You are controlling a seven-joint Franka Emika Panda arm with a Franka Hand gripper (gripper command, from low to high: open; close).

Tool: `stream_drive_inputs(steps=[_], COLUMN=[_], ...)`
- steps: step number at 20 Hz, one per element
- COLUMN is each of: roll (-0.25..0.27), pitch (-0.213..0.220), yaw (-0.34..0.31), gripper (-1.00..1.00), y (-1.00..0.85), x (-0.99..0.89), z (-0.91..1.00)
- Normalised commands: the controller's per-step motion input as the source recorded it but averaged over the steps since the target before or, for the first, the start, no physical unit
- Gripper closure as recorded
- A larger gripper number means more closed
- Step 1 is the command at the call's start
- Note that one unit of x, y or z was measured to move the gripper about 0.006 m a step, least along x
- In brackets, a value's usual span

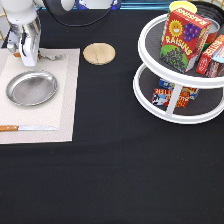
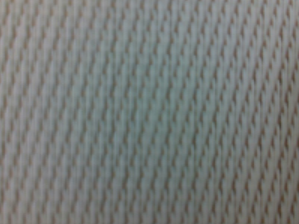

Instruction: Arrange plate and fork

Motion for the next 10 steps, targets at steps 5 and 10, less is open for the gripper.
stream_drive_inputs(steps=[5,10], roll=[0.0,-0.004], pitch=[0.042,0.005], yaw=[-0.067,-0.027], gripper=[-1.0,-1.0], y=[-0.01,0.11], x=[0.03,0.04], z=[0.51,0.81])
